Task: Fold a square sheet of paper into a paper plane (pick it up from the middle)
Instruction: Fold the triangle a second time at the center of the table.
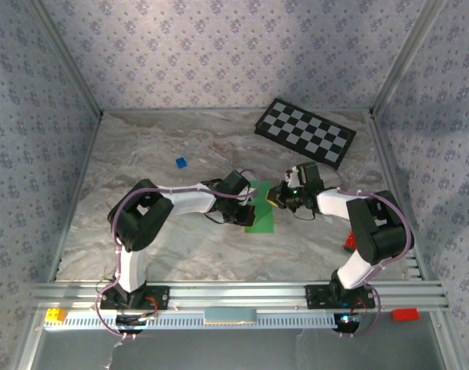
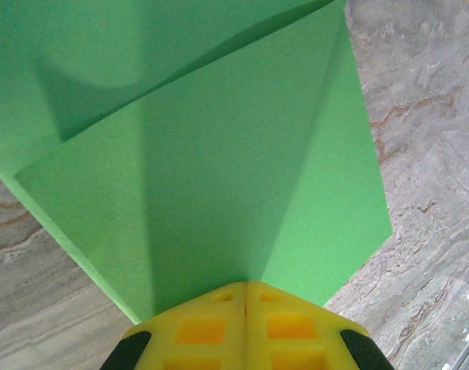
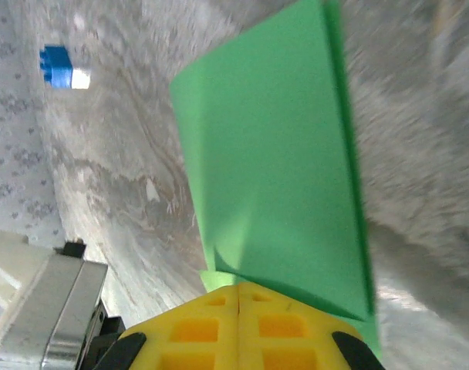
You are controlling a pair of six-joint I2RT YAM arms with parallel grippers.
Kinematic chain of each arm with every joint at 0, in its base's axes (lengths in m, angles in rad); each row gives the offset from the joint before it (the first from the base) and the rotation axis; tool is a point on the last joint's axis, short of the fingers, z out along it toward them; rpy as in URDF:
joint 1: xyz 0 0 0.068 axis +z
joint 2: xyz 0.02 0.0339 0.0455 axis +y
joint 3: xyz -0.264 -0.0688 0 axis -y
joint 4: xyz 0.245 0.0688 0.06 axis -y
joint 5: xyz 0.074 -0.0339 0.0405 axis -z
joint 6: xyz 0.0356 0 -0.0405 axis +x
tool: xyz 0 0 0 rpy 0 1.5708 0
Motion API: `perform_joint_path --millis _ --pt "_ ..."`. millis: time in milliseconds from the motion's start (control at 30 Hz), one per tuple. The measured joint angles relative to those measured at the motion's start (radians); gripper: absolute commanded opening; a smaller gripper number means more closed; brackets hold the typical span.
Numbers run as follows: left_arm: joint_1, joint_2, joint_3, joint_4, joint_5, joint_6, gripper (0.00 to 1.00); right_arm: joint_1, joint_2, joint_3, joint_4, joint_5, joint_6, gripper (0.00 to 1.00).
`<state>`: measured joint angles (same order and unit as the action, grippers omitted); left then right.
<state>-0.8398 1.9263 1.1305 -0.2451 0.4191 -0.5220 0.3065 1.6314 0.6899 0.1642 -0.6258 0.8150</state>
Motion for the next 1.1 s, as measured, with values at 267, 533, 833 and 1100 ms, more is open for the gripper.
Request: perform_joint_path --millis 267,533,833,1100 --pt "0.000 0.000 0.011 -0.018 0.003 -0.016 0.00 0.011 0.074 -0.021 -0.006 0.011 0.006 0.00" --pt "0.000 0.000 0.089 -0.073 0.008 -0.045 0.05 0.006 0.076 -0.022 -0.003 0.006 0.006 0.00" --pt "0.000 0.047 0.165 -0.065 0.054 -0.056 0.05 0.006 0.076 -0.022 -0.003 0.007 0.004 0.00" --pt "0.005 0.092 0.124 -0.046 0.073 -0.056 0.05 0.006 0.076 -0.022 -0.006 0.008 -0.006 0.00"
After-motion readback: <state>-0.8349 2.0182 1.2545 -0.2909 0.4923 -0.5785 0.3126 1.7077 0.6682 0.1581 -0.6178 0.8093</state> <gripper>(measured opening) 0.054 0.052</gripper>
